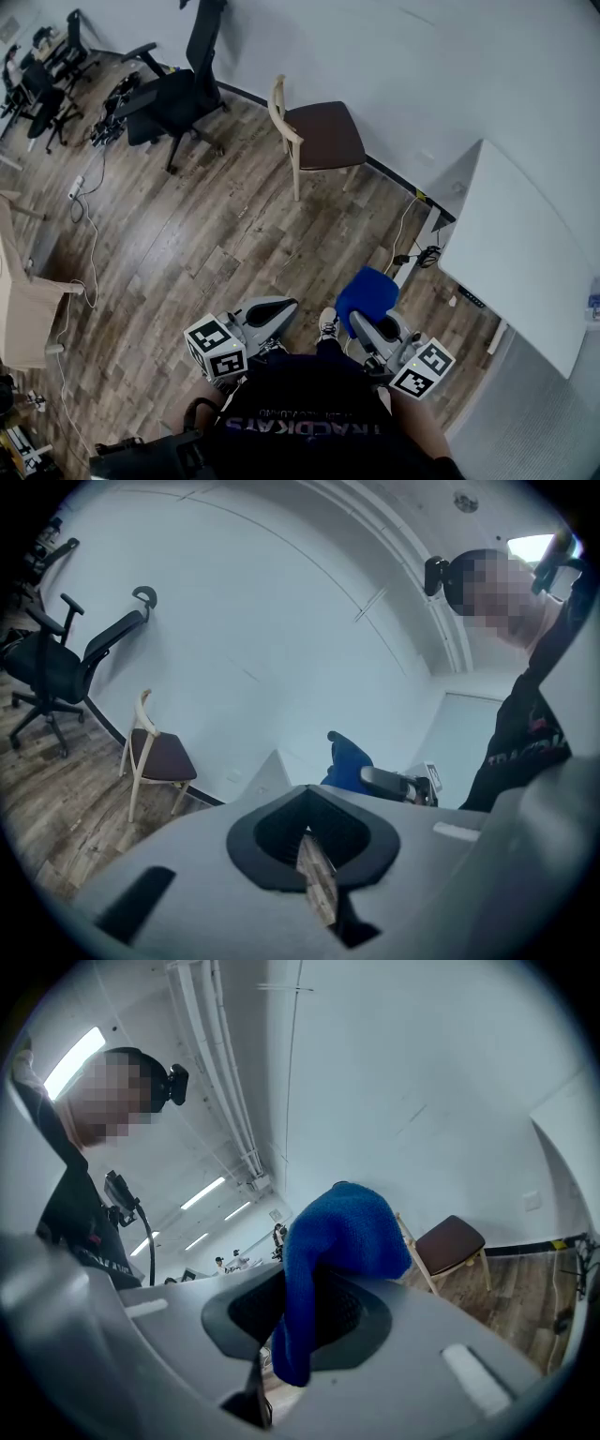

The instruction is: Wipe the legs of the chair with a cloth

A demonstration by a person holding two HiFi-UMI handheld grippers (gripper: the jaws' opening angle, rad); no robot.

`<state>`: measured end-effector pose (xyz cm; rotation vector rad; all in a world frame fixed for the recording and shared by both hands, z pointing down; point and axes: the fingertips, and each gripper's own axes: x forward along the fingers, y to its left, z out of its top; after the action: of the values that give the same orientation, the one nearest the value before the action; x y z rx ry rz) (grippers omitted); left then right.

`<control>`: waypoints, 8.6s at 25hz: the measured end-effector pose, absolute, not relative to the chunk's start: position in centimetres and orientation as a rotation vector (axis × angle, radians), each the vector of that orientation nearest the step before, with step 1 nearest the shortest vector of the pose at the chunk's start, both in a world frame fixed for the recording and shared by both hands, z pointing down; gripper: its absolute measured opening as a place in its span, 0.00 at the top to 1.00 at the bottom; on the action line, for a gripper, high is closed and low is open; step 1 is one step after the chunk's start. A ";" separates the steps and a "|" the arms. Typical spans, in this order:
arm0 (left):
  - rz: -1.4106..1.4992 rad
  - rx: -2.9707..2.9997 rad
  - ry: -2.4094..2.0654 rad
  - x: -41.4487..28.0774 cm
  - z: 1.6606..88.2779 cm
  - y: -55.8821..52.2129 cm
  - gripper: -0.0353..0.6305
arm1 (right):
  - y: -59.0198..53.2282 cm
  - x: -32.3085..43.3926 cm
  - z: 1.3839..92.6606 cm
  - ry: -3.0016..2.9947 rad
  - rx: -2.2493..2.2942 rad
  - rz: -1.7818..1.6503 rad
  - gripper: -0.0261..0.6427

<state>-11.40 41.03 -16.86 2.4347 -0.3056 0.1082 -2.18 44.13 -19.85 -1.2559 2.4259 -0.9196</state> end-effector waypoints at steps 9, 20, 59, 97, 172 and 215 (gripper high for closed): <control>0.124 2.416 -0.481 -8.6 -16.6 38.9 0.95 | 40.4 1.0 -19.2 2.499 -1.000 -0.987 0.86; 0.185 2.452 -0.684 -9.4 -15.2 33.9 0.95 | 32.7 2.5 -17.0 2.718 -0.842 -0.979 0.87; 0.527 2.654 -0.652 -8.1 15.3 6.2 0.95 | -2.3 -0.4 19.0 2.829 -0.643 -1.479 0.87; 0.010 2.709 -0.621 -6.3 39.5 -6.3 0.95 | -13.7 1.5 59.2 2.623 -0.546 -1.617 0.87; 0.032 2.702 -0.563 -3.3 43.2 -11.1 0.95 | -12.8 28.4 46.4 2.151 -1.468 -1.263 0.87; 0.210 2.718 -0.569 -4.1 45.5 -9.8 0.95 | -13.5 30.4 81.9 1.845 -1.814 -1.785 0.87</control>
<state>-4.08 -9.82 45.47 2.7182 -0.5686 0.2104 30.42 -13.50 81.86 -1.8145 1.8447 -1.7852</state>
